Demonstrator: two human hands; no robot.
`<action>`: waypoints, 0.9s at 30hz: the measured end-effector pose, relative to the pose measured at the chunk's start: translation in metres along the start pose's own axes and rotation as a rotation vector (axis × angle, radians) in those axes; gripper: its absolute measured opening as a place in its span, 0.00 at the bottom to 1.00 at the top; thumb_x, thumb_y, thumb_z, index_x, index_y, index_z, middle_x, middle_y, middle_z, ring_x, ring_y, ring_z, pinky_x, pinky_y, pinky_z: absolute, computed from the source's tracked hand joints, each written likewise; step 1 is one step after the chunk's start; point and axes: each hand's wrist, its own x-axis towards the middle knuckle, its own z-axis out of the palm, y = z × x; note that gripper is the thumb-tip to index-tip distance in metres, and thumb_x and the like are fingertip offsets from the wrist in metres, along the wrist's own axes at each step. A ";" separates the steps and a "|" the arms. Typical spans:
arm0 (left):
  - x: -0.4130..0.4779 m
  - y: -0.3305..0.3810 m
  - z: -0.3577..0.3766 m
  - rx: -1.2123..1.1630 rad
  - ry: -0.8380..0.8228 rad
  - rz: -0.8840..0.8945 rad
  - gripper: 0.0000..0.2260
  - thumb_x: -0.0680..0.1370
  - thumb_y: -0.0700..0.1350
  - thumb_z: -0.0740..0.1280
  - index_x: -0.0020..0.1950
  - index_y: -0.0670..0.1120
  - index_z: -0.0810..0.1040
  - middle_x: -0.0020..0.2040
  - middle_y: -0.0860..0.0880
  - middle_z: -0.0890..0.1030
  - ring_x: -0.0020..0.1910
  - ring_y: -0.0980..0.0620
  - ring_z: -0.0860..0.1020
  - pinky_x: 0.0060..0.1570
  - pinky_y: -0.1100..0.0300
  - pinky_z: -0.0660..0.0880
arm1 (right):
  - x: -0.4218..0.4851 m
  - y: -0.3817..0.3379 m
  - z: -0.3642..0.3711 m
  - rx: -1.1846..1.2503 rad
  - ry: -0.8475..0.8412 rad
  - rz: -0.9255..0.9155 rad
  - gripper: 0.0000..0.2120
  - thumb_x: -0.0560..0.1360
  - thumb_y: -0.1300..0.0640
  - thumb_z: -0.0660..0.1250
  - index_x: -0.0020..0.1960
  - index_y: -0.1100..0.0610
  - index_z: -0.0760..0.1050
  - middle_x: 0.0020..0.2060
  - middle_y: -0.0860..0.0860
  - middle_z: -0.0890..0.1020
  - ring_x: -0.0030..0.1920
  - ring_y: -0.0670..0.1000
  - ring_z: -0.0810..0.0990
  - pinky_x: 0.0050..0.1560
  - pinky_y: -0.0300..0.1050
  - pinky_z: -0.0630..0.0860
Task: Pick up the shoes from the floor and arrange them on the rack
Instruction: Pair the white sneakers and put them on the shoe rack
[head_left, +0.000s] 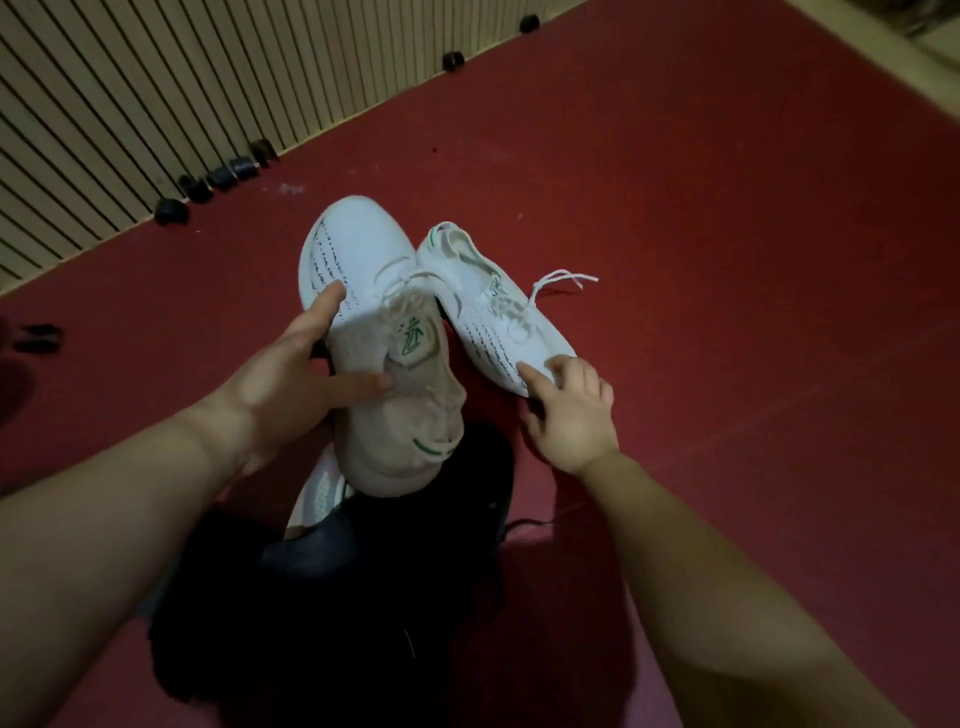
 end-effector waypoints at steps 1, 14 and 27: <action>-0.001 0.001 0.004 0.001 -0.014 0.001 0.42 0.70 0.40 0.73 0.75 0.60 0.55 0.74 0.53 0.64 0.70 0.51 0.66 0.65 0.45 0.70 | -0.001 -0.003 -0.004 0.051 0.028 0.029 0.29 0.71 0.46 0.63 0.71 0.49 0.67 0.67 0.59 0.67 0.68 0.62 0.62 0.63 0.58 0.60; -0.040 0.002 -0.010 0.046 0.018 0.051 0.43 0.69 0.39 0.74 0.76 0.58 0.53 0.73 0.54 0.64 0.69 0.54 0.66 0.64 0.48 0.71 | -0.001 -0.039 -0.031 0.709 -0.244 0.663 0.36 0.76 0.59 0.66 0.77 0.51 0.51 0.69 0.62 0.61 0.66 0.61 0.68 0.66 0.44 0.64; -0.066 -0.013 0.003 0.001 -0.013 0.096 0.42 0.71 0.36 0.72 0.77 0.56 0.52 0.74 0.51 0.62 0.63 0.58 0.66 0.39 0.76 0.73 | -0.031 -0.005 -0.014 0.984 -0.111 0.716 0.36 0.62 0.55 0.69 0.69 0.43 0.67 0.60 0.54 0.78 0.56 0.54 0.79 0.58 0.51 0.77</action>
